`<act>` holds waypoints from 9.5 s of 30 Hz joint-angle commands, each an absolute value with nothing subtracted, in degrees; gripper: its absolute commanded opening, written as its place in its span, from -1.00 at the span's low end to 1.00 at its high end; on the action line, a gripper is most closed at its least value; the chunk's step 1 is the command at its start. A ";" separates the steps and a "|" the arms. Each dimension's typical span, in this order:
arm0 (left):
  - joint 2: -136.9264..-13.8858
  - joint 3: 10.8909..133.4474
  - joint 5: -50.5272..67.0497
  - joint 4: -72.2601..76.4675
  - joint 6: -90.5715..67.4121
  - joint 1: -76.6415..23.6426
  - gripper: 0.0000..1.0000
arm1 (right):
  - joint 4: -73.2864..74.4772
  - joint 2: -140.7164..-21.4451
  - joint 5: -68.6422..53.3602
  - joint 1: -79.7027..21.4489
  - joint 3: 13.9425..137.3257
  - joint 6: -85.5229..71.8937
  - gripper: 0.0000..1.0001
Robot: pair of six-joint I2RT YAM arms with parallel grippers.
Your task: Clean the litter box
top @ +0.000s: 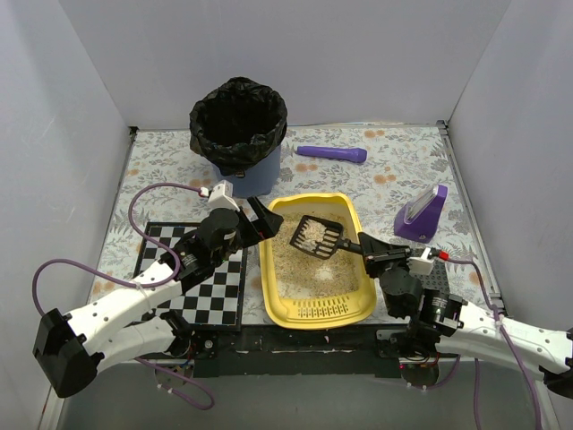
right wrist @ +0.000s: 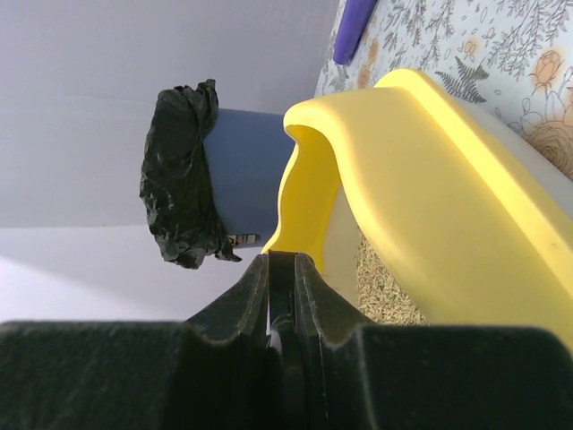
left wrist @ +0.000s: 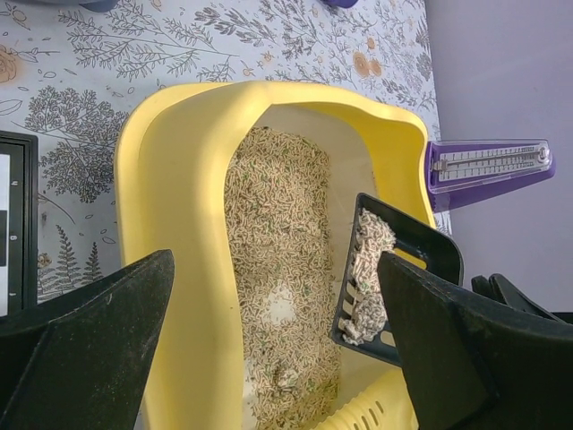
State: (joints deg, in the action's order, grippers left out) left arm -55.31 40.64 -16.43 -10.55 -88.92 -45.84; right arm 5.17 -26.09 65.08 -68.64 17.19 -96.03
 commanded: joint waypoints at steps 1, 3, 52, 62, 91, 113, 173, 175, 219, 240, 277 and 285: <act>-54.32 40.78 -16.00 -11.08 -87.98 -45.53 0.96 | 8.32 -25.40 68.04 -68.64 19.43 -100.79 -0.97; -54.23 40.26 -16.35 -10.20 -87.98 -45.44 0.97 | -2.36 -26.36 65.48 -68.64 18.28 -90.45 -0.97; -55.11 40.52 -16.79 -12.75 -87.71 -44.65 0.96 | 5.04 -40.77 75.03 -68.20 29.63 -79.66 -0.97; -55.11 40.52 -16.87 -13.27 -87.63 -44.47 0.96 | 0.58 -42.19 69.42 -64.78 28.57 -76.18 -0.97; -54.58 39.90 -17.85 -14.15 -87.19 -43.59 0.96 | -0.10 -43.34 60.04 -58.01 29.09 -78.01 -0.97; -52.82 39.02 -18.28 -15.47 -87.54 -43.15 0.96 | -13.71 -46.74 60.54 -57.48 38.39 -64.26 -0.97; -55.80 40.34 -13.89 -11.78 -85.52 -42.89 0.96 | 13.67 -51.96 29.80 -51.24 64.17 -27.93 -0.97; -57.56 40.87 -13.71 -10.55 -85.69 -42.89 0.97 | 18.61 -48.79 28.66 -51.24 61.45 -30.31 -0.97; -67.94 41.92 -11.60 -9.14 -87.71 -42.80 -0.31 | -4.03 -54.75 36.42 -51.33 43.77 -27.25 -0.97; -68.64 40.87 -8.61 -6.77 -89.03 -42.80 -0.40 | -2.57 -78.76 38.64 -51.06 50.89 -29.71 -0.97; -70.14 41.84 -9.32 -7.65 -89.03 -42.80 -0.44 | -1.12 -78.75 23.48 -52.91 59.94 -13.70 -0.97; -69.87 40.78 -9.06 -7.21 -89.82 -42.80 -0.44 | -7.55 -77.26 18.55 -54.49 59.94 -17.84 -0.97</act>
State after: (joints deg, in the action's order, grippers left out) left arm -69.41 41.60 -11.44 -8.38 -88.01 -42.59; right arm 1.21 -79.13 24.36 -53.39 57.87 -13.87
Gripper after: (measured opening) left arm 0.391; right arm 0.210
